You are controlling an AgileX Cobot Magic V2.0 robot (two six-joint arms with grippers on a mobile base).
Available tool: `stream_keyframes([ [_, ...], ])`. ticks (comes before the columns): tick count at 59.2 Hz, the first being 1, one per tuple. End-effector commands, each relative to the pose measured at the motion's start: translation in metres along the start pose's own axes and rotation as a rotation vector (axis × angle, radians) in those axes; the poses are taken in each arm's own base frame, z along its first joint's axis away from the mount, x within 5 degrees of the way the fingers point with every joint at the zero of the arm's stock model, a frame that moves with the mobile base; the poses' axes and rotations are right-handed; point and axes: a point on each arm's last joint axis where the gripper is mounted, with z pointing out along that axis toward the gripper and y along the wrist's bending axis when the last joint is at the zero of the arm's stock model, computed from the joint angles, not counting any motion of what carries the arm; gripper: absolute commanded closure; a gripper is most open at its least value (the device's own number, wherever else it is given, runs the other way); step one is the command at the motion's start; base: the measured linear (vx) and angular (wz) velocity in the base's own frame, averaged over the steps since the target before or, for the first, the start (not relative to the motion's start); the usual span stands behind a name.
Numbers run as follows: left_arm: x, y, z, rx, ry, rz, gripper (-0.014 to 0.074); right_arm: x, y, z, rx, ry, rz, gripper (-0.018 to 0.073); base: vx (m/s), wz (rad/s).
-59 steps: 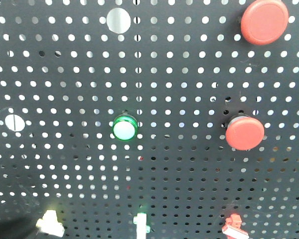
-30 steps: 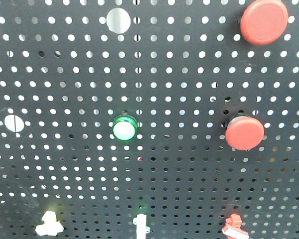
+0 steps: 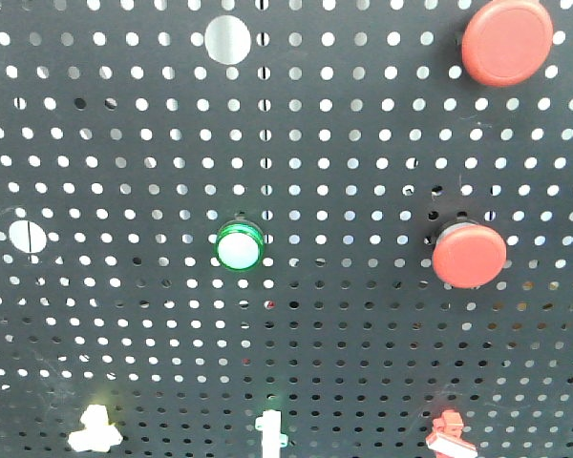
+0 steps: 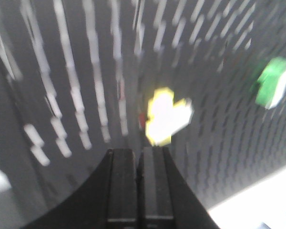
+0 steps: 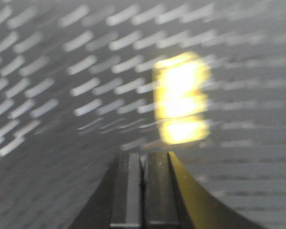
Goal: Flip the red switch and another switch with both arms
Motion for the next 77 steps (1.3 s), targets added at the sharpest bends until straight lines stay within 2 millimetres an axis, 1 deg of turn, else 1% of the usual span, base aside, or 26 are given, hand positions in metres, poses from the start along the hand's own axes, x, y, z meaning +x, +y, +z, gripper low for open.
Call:
stream_keyframes([
  [1,-0.015,0.004,-0.008,-0.040,-0.093,0.032,0.0594,-0.012,0.009,0.011,-0.128,-0.028,-0.059,0.0565,0.00,0.00],
  [11,-0.016,0.004,-0.010,-0.043,-0.106,0.046,0.0594,-0.007,0.031,0.041,-0.398,0.025,-0.074,0.0565,0.00,0.00],
  [18,-0.016,0.004,-0.010,-0.043,-0.105,0.046,0.0594,-0.002,0.047,0.062,-0.538,0.061,-0.054,0.0565,0.00,0.00],
  [24,-0.013,0.003,-0.010,-0.042,-0.098,0.044,0.0594,0.003,0.059,0.073,-0.615,0.082,-0.043,0.0565,0.00,0.00],
  [30,-0.006,0.003,-0.008,-0.047,-0.082,0.040,0.0594,0.004,0.066,0.078,-0.624,0.082,-0.047,0.0565,0.00,0.00],
  [40,0.004,0.003,-0.006,-0.046,-0.059,0.006,0.0594,0.005,0.068,0.084,-0.579,0.077,-0.050,0.0565,0.00,0.00],
  [46,0.003,0.004,-0.006,-0.054,-0.067,0.006,0.0594,0.008,0.069,0.090,-0.563,0.095,-0.049,0.0565,0.00,0.00],
  [54,0.000,0.006,-0.007,-0.078,-0.092,0.009,0.0594,0.018,0.073,0.104,-0.570,0.164,-0.038,0.0565,0.00,0.00],
  [62,-0.003,0.008,-0.007,-0.109,-0.126,0.007,0.0594,0.032,0.081,0.114,-0.636,0.253,-0.031,0.0565,0.00,0.00],
  [71,-0.003,0.009,-0.008,-0.117,-0.134,0.007,0.0594,0.043,0.088,0.119,-0.703,0.321,-0.034,0.0565,0.00,0.00],
  [77,-0.003,0.009,-0.008,-0.116,-0.134,0.005,0.0594,0.044,0.089,0.119,-0.713,0.329,-0.050,0.0565,0.00,0.00],
])
